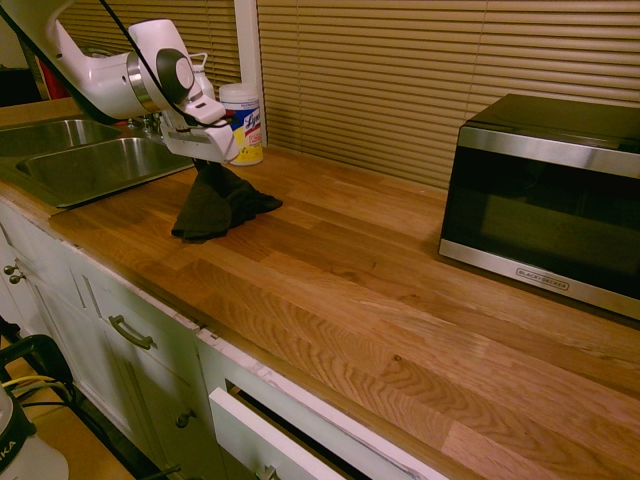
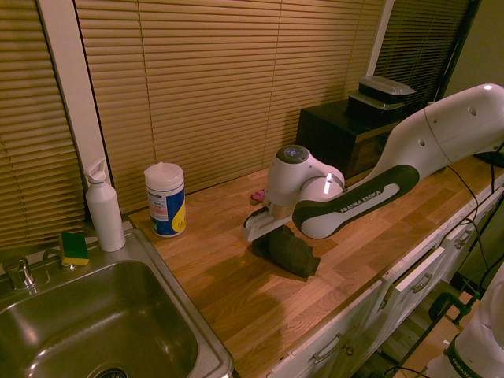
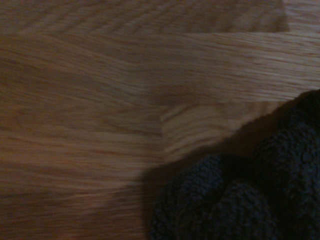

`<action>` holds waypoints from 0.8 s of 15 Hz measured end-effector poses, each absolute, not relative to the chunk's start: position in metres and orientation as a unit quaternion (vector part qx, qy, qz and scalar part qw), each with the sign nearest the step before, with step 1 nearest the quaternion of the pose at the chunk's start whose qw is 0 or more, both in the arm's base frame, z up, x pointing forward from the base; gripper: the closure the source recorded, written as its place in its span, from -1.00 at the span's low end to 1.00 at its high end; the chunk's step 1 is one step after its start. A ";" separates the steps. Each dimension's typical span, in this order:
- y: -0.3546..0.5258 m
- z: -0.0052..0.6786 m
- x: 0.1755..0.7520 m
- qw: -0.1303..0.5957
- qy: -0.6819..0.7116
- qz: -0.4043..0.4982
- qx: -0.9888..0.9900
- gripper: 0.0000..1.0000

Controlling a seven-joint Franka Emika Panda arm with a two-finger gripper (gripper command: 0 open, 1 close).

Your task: Clear the spill

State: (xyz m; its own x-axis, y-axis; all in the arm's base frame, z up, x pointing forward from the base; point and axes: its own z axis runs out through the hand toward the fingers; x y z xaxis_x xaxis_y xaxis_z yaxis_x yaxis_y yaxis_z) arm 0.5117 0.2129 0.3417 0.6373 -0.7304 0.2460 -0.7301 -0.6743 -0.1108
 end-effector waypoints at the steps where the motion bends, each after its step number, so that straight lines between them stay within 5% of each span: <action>1: 0.226 0.342 0.512 0.002 0.400 -0.137 -0.906 1.00; 8: 0.293 0.341 0.518 -0.002 0.386 -0.138 -0.912 1.00; 9: 0.299 0.341 0.518 -0.001 0.386 -0.138 -0.912 -1.00; 12: 0.305 0.339 0.519 -0.001 0.386 -0.137 -0.912 -1.00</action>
